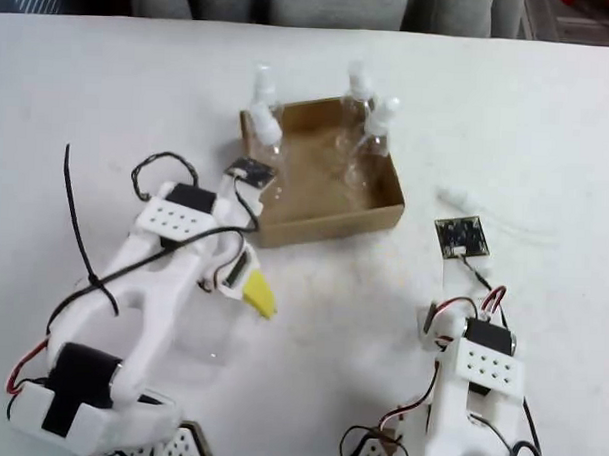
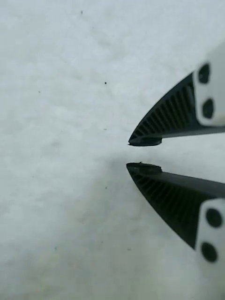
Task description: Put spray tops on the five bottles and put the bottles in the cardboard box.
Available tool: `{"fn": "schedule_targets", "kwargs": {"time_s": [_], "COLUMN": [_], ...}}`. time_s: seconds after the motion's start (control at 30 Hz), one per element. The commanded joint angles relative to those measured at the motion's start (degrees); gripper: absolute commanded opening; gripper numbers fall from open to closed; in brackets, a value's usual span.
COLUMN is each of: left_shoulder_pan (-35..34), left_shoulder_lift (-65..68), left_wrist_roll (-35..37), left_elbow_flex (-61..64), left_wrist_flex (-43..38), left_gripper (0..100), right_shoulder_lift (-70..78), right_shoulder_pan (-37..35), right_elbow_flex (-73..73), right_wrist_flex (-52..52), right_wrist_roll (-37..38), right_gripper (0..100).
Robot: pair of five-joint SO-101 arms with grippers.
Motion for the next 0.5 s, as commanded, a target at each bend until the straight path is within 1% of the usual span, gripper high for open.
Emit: {"fn": "schedule_targets", "kwargs": {"time_s": [0.0,0.2,0.37,0.47], "left_shoulder_pan": [-1.3,-0.7,-0.7,0.7], "left_shoulder_lift": [-1.2,-1.4,-1.2,-1.1], "left_wrist_roll": [-1.0,-1.8,-2.3,-2.3], "left_elbow_flex": [-3.1,-1.0,3.0,4.7], "left_wrist_flex": [1.1,0.3,-5.1,-7.5], "left_gripper": [37,37,37,36], "right_shoulder_lift": [-0.5,-0.5,-0.5,-0.5], "right_shoulder_pan": [0.6,0.6,0.6,0.5], "right_elbow_flex": [-0.4,-0.4,-0.4,-0.4], "right_wrist_flex": [-0.8,-0.8,-0.8,-0.8], "right_wrist_roll": [0.4,0.4,0.4,0.4], "right_gripper": [3.0,3.0,3.0,3.0]}}
